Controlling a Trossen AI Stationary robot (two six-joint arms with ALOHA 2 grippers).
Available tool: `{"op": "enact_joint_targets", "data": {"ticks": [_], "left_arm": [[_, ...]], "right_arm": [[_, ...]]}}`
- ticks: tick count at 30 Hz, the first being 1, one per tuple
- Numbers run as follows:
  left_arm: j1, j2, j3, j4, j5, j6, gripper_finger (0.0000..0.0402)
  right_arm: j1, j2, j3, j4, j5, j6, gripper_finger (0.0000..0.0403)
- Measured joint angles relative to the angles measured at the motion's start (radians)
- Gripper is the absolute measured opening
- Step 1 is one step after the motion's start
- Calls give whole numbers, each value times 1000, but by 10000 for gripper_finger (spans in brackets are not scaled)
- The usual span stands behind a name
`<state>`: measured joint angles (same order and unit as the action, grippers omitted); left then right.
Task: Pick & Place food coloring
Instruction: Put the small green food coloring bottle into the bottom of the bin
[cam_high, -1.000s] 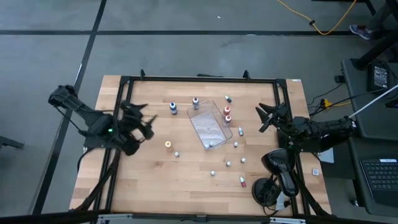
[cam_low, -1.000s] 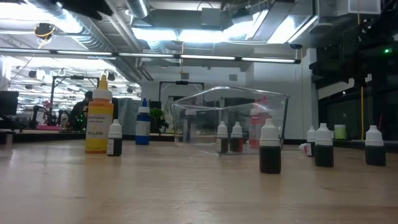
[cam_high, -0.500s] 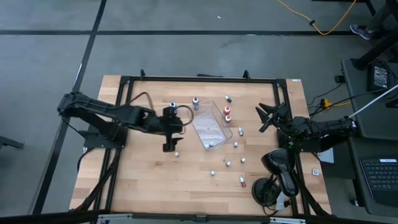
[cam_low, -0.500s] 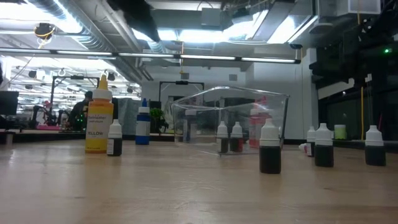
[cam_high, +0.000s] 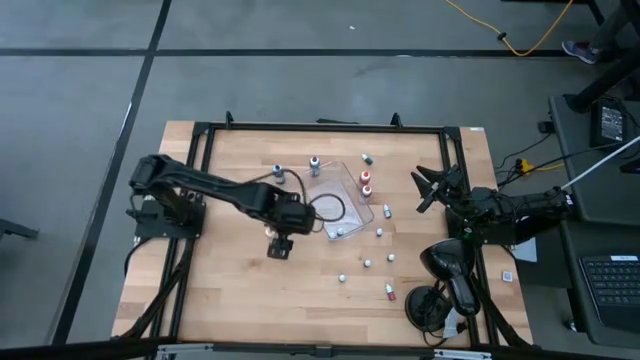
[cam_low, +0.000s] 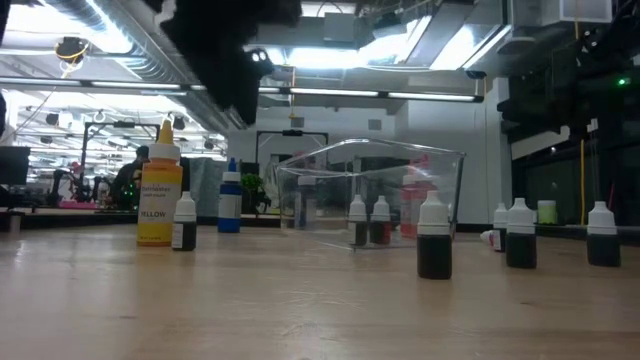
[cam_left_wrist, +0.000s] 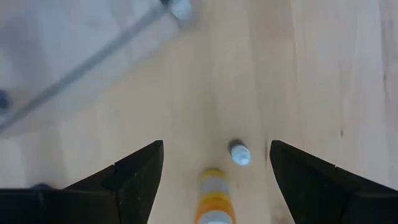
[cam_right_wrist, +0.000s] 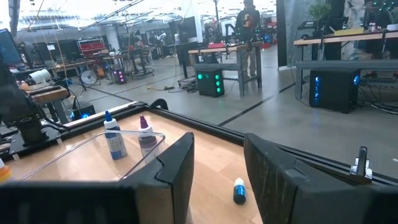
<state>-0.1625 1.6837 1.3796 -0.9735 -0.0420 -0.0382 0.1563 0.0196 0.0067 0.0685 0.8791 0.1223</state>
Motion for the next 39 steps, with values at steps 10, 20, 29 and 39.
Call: {"op": "enact_joint_targets", "data": {"ticks": [10,20,29,39], "left_arm": [[-62,119,2,-24,43,58,290],[-78,189,1,-28,34,90,290],[-79,238,1,-47,16,129,290],[-79,247,1,-52,9,139,280]], "right_arm": [[0,0,0,0,0,0,142],[0,0,0,0,0,0,142],[0,0,0,0,0,0,142],[0,0,0,0,0,0,142]]}}
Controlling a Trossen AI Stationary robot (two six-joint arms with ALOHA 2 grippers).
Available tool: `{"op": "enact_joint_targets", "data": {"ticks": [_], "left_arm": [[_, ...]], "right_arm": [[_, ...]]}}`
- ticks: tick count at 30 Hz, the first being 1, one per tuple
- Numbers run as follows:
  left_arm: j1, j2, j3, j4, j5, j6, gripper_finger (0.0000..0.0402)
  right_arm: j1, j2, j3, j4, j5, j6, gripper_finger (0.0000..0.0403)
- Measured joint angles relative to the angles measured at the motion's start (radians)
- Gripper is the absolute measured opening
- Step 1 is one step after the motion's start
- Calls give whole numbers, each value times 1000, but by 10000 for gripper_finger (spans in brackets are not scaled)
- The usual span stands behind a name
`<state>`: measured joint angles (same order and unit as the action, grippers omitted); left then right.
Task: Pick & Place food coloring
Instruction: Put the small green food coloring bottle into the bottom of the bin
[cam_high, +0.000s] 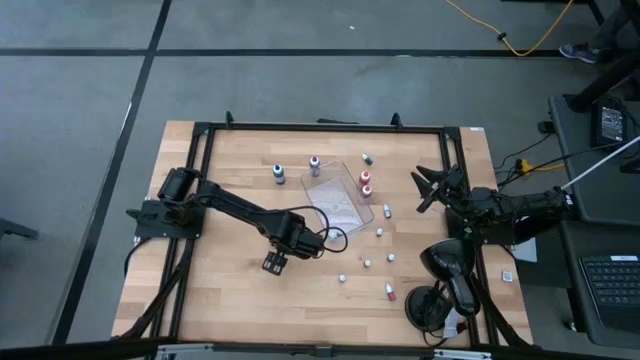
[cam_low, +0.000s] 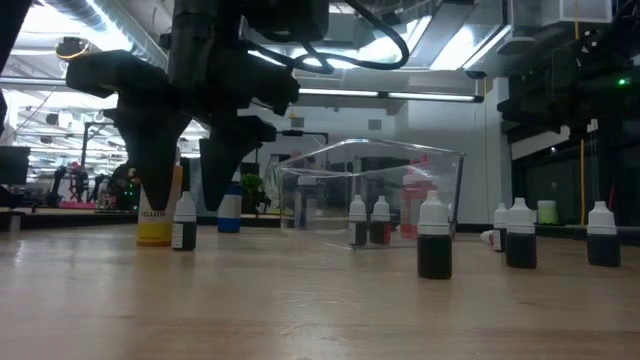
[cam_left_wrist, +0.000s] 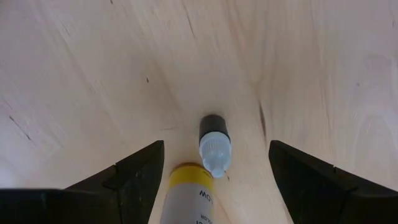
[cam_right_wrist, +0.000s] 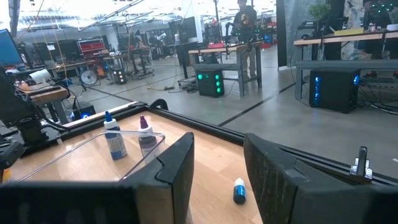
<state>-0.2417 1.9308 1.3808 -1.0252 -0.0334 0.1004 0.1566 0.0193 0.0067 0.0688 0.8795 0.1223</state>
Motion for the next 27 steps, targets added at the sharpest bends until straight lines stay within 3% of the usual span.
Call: {"op": "enact_joint_targets", "data": {"ticks": [17,23,27], "left_arm": [[0,0,0,-12,1,-8,99],[10,-1,0,-12,42,-1,54],[17,-1,0,-15,59,-8,45]], "right_arm": [[0,0,0,0,0,0,142],[0,0,0,0,0,0,142],[0,0,0,0,0,0,142]]}}
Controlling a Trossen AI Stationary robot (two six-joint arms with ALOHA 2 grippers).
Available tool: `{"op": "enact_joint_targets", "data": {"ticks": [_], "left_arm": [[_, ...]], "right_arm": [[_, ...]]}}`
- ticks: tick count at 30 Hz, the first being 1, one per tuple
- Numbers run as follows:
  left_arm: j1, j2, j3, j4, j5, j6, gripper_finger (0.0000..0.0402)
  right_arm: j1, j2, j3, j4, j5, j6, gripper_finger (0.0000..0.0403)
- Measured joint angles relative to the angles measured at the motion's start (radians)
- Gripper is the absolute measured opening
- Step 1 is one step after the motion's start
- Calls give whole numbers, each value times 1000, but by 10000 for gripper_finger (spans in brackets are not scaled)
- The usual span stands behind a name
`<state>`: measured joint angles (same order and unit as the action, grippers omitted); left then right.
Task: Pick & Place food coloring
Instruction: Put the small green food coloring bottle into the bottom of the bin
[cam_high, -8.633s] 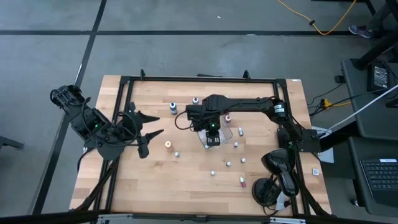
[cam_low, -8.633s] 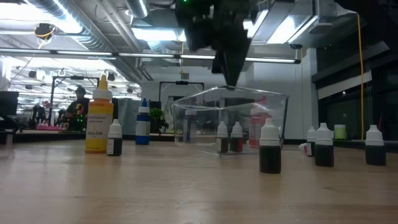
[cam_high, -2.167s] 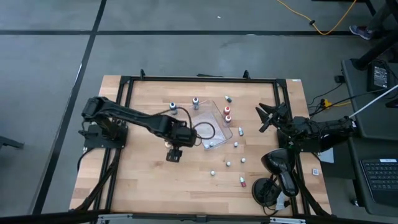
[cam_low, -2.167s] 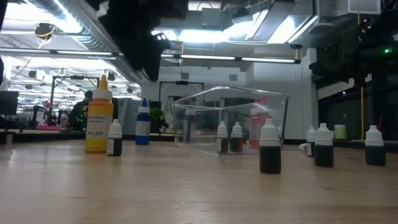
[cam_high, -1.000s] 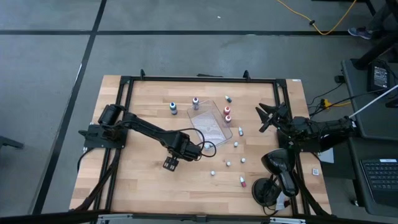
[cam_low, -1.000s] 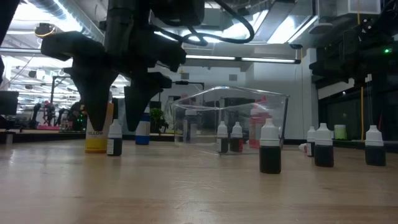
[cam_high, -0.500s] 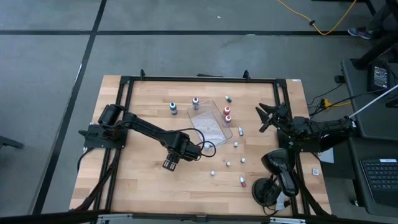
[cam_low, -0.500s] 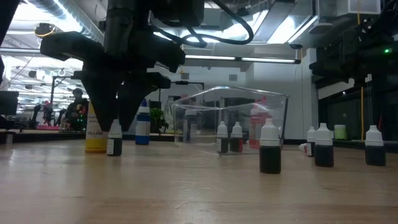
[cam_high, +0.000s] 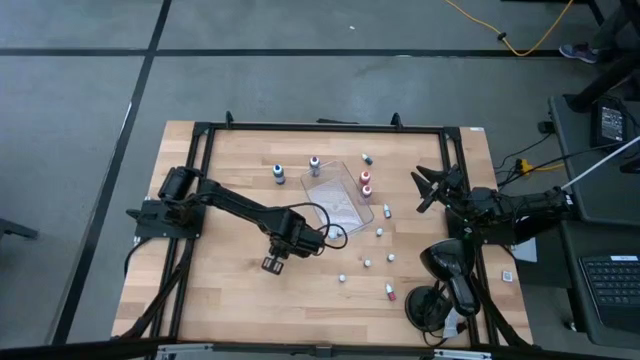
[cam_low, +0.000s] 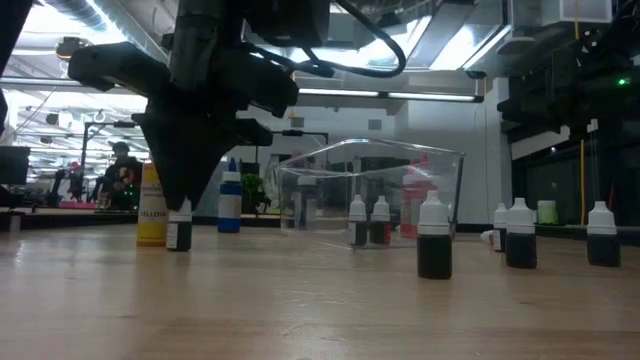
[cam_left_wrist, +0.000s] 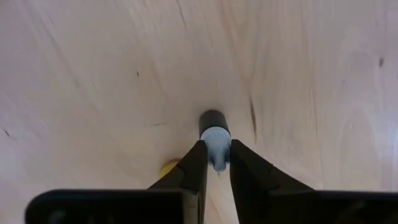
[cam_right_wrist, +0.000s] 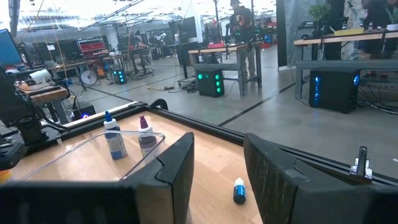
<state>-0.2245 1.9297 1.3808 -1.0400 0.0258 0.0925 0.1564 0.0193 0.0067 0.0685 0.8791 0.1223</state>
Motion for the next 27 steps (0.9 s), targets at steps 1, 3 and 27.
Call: {"op": "enact_joint_targets", "data": {"ticks": [1,3,27], "left_arm": [[2,0,0,-3,-1,0,46],[4,0,0,-14,-2,-2,51],[94,-55,449,-328,-33,-40,48]], "right_arm": [[0,0,0,0,0,0,142],[0,0,0,0,0,0,142],[0,0,0,0,0,0,142]]}}
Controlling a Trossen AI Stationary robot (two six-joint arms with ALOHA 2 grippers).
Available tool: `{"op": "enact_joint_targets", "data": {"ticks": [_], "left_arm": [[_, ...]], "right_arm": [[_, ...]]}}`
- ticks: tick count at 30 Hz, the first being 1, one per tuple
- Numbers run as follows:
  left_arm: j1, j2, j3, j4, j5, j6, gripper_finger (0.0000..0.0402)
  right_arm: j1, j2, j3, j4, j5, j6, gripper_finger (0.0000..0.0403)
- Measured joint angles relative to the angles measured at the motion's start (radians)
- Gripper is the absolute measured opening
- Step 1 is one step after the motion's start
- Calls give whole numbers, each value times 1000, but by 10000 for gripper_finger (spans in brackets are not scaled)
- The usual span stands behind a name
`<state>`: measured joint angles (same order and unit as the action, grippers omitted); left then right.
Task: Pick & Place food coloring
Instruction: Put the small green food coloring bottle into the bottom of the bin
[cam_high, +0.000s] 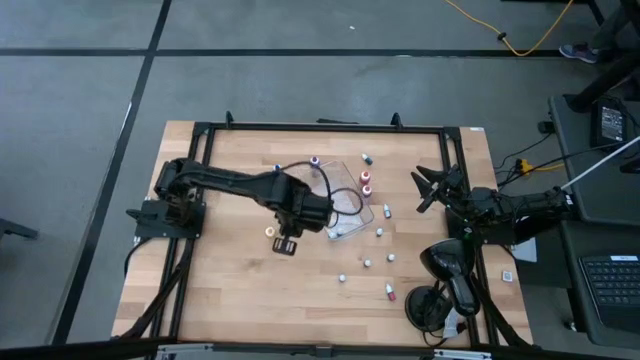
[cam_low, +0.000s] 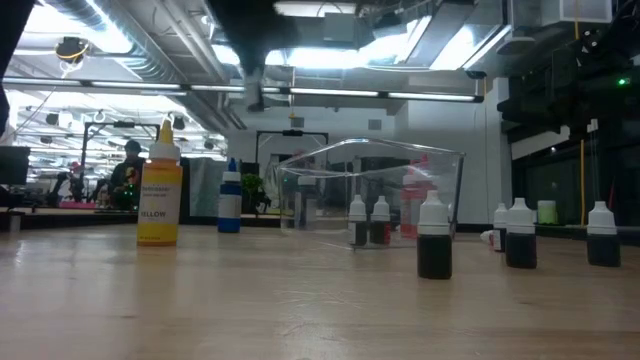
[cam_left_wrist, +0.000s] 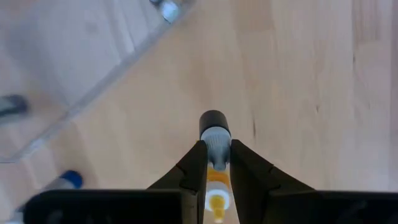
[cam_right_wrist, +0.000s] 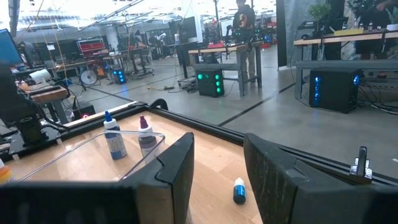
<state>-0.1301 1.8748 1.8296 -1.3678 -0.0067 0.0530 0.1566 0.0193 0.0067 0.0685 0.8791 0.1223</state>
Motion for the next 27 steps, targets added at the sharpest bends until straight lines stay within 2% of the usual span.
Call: {"op": "enact_joint_targets", "data": {"ticks": [7,11,18,27], "left_arm": [[60,8,103,3,-68,12,48],[92,21,133,59,-107,14,47],[121,61,151,160,-106,46,47],[126,178,152,214,-104,87,47]], "right_arm": [[0,0,0,0,0,0,142],[0,0,0,0,0,0,142],[0,0,0,0,-8,0,142],[0,0,0,0,-8,0,142]]}}
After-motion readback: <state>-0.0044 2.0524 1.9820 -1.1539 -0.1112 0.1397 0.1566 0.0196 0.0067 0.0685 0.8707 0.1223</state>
